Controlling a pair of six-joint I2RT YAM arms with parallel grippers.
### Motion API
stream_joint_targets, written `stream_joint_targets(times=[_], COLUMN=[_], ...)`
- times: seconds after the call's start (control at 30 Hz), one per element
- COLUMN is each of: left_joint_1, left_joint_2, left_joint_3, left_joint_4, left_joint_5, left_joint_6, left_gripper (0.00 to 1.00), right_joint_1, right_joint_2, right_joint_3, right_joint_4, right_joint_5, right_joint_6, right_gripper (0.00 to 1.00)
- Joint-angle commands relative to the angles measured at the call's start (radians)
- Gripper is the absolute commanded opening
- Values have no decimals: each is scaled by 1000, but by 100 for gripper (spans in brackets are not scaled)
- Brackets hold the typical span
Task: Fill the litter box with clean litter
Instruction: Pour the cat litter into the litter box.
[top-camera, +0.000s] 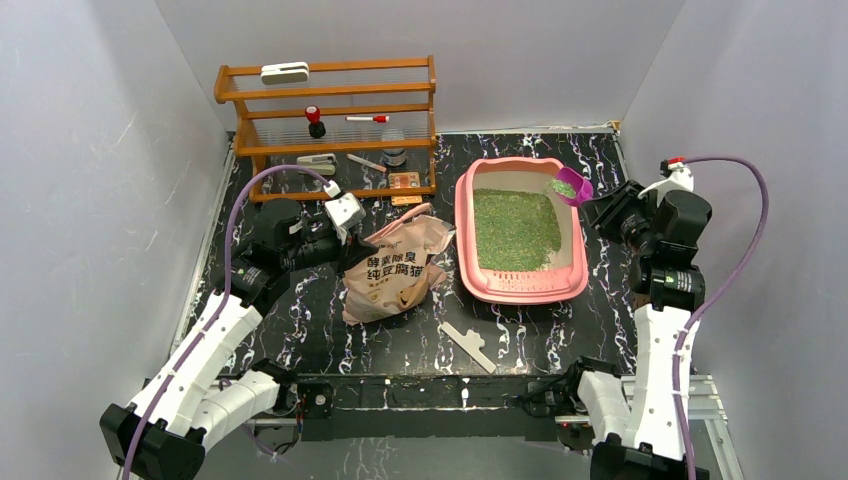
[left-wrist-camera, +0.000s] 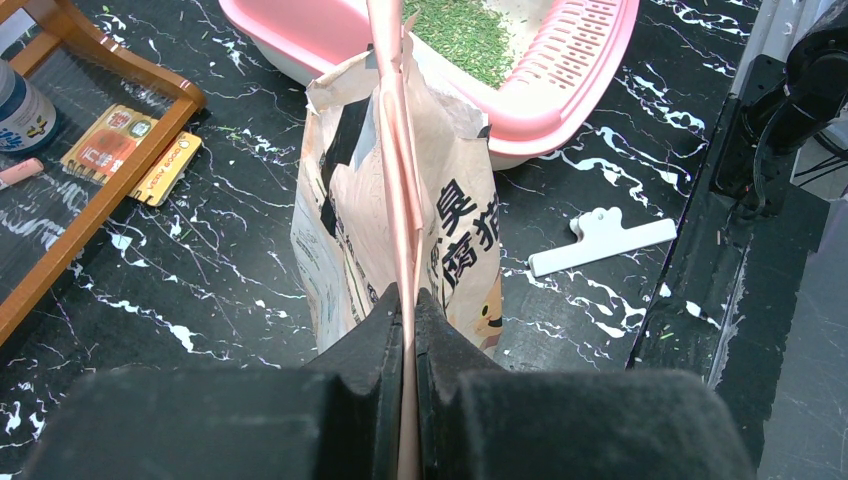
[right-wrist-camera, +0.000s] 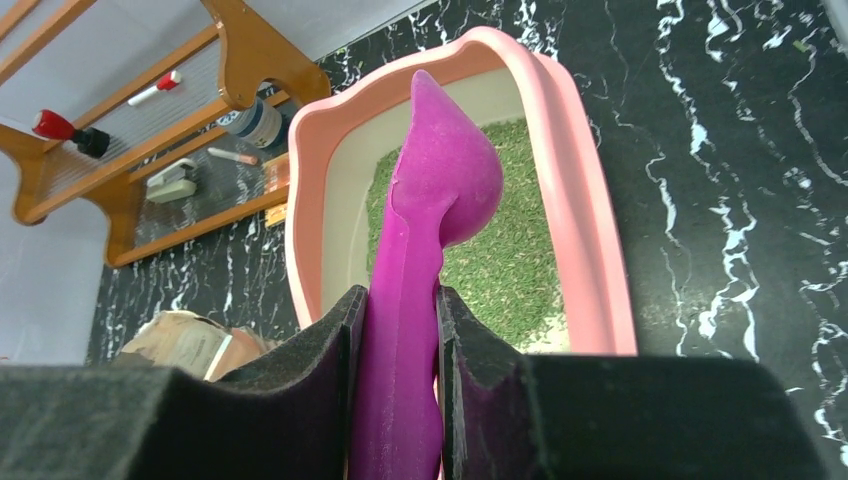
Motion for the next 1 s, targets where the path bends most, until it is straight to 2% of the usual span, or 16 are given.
stream_joint_targets(times=[0.0, 0.17, 0.27, 0.33, 0.43, 0.57, 0.7, 0.83, 0.9, 0.97], left_joint_1=[-4, -4, -4, -4, -4, -4, -4, -4, -4, -4], left_joint_2=[-16, -13, -10, -10, -16, -19, -9, 1, 1, 0], left_joint_3=[10, 8, 10, 13, 13, 13, 20, 30, 31, 31], left_joint_4=[10, 11, 13, 13, 11, 9, 7, 5, 6, 4], left_joint_5=[31, 36, 39, 38, 33, 29, 31, 30, 29, 25], left_joint_6=[6, 2, -1, -3, -5, -5, -4, -5, -5, -5], left_gripper=[0, 0, 0, 0, 0, 0, 0, 0, 0, 0], right_joint_1=[0, 1, 6, 20, 75, 189, 284, 401, 428, 432], right_joint_2=[-13, 40, 119, 183, 259, 303, 329, 321, 284, 250], right_joint_3=[30, 61, 93, 128, 187, 274, 300, 302, 263, 229], right_joint_4=[4, 26, 22, -20, -79, -164, -187, -174, -105, -57], right_joint_5=[29, -91, -173, -171, -100, 183, 241, 433, 436, 375], right_joint_6=[-81, -112, -97, -89, -135, -207, -276, -327, -369, -380], right_gripper=[0, 0, 0, 0, 0, 0, 0, 0, 0, 0])
